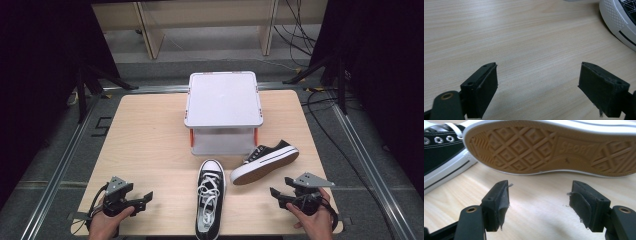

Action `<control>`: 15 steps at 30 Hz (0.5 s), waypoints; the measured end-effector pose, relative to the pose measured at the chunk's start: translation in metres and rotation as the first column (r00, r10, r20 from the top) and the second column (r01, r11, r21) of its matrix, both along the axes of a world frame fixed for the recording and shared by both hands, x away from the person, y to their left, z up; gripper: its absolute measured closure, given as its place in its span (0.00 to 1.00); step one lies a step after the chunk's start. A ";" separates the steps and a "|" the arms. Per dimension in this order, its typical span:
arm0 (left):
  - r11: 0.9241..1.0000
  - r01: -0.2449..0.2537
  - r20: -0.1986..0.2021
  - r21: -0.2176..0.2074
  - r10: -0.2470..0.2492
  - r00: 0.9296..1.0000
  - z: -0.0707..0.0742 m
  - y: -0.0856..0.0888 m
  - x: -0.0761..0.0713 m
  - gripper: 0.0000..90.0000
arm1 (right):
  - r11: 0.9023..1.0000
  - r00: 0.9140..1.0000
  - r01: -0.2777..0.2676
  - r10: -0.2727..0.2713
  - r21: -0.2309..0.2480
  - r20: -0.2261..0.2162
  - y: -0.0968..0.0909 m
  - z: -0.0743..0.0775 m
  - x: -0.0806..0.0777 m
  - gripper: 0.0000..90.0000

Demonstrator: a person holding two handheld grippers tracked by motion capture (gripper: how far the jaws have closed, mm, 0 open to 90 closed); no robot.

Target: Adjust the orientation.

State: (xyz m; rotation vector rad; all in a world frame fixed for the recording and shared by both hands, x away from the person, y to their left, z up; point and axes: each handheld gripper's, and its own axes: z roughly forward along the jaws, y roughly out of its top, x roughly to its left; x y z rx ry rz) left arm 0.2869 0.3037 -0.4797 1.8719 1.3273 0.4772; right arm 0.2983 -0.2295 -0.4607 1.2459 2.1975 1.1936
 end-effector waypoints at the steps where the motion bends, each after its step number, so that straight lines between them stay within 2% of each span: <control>1: 1.000 -0.002 0.000 0.001 0.002 1.000 0.000 0.000 0.000 0.17 | 1.000 1.000 0.006 -0.006 0.007 0.006 -0.001 0.001 0.000 0.36; 3: 1.000 -0.005 -0.004 -0.011 0.005 1.000 -0.001 0.000 0.000 0.17 | 1.000 1.000 0.003 -0.003 0.013 0.007 -0.002 0.002 0.001 0.36; 5: 1.000 -0.003 -0.005 -0.002 0.003 1.000 -0.001 0.000 0.000 0.17 | 0.999 1.000 0.007 -0.008 0.043 0.015 -0.005 0.004 0.003 0.36; 7: 1.000 -0.007 -0.008 -0.002 0.007 1.000 -0.001 0.000 0.001 0.17 | 0.999 1.000 0.016 -0.016 0.040 0.016 -0.006 0.007 0.004 0.36; 8: 1.000 -0.010 -0.004 0.003 0.010 1.000 0.000 0.001 0.001 0.17 | 0.999 0.999 0.003 -0.005 0.034 0.054 -0.008 0.013 0.009 0.36; 9: 1.000 -0.017 -0.002 -0.012 0.016 1.000 0.000 0.000 0.001 0.17 | 0.999 0.999 -0.003 0.001 0.044 0.050 -0.008 0.017 0.009 0.36; 10: 1.000 -0.017 -0.004 -0.021 0.017 1.000 0.000 0.000 0.001 0.17 | 1.000 0.997 -0.003 0.001 0.029 0.072 -0.008 0.022 0.010 0.36; 11: 1.000 -0.017 -0.004 -0.021 0.017 1.000 0.000 0.000 0.001 0.17 | 1.000 0.997 -0.003 0.001 0.029 0.072 -0.008 0.022 0.010 0.36; 12: 1.000 -0.021 -0.007 -0.005 0.021 1.000 0.001 0.001 0.001 0.17 | 0.999 0.997 0.006 -0.008 0.034 0.073 -0.006 0.031 0.011 0.37; 13: 1.000 -0.024 -0.001 -0.008 0.024 1.000 0.001 0.001 0.001 0.17 | 1.000 0.996 -0.011 0.008 0.026 0.093 -0.006 0.035 0.014 0.37; 15: 1.000 -0.025 -0.008 0.000 0.025 1.000 0.001 0.001 0.001 0.17 | 1.000 0.995 -0.021 0.019 0.016 0.102 -0.002 0.043 0.019 0.37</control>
